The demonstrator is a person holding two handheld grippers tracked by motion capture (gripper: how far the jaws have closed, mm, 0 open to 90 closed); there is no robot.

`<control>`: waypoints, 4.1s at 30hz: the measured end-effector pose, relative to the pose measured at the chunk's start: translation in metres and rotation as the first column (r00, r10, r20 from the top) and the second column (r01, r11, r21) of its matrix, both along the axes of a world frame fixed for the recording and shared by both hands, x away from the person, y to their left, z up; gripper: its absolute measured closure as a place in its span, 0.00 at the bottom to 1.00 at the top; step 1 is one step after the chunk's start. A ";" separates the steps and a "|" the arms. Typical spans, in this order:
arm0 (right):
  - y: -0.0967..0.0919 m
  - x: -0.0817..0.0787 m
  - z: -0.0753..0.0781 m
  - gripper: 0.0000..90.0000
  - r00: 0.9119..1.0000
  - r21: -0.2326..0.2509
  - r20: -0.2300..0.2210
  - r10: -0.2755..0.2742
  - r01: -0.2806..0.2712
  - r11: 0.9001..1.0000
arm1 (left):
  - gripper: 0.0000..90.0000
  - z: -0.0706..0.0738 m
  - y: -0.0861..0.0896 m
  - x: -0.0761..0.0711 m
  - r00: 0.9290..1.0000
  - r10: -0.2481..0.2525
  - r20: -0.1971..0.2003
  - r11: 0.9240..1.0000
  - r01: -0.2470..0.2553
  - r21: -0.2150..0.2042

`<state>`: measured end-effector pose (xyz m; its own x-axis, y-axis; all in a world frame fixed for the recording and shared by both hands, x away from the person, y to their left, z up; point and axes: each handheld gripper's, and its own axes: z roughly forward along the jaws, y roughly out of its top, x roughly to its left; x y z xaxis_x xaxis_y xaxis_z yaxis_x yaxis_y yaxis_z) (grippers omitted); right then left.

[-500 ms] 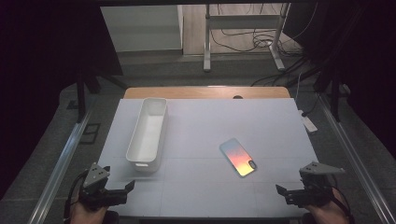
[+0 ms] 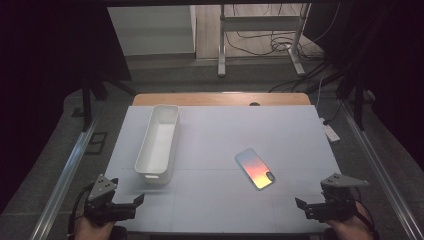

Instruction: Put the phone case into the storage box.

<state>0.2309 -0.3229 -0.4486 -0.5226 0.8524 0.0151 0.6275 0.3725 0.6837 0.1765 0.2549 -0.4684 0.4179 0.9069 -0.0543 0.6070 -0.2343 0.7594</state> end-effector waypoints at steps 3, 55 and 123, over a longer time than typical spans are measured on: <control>0.000 0.000 0.000 0.00 1.000 -0.001 -0.002 0.000 0.000 1.000 | 0.01 0.000 0.000 0.000 1.000 -0.007 0.000 1.000 0.007 0.001; 0.015 0.029 0.001 0.00 0.994 0.006 -0.042 0.097 -0.097 0.995 | 0.01 0.000 -0.001 0.001 1.000 -0.018 -0.006 1.000 0.018 0.008; 0.084 0.114 -0.009 0.00 0.970 -0.064 -0.135 0.200 -0.210 0.976 | 0.02 0.000 -0.002 0.001 1.000 -0.023 -0.008 1.000 0.023 0.018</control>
<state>0.3454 -0.2390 -0.4574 -0.6840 0.7288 0.0315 0.6125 0.5503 0.5675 0.1776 0.2526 -0.4686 0.4383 0.8979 -0.0413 0.6070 -0.2618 0.7503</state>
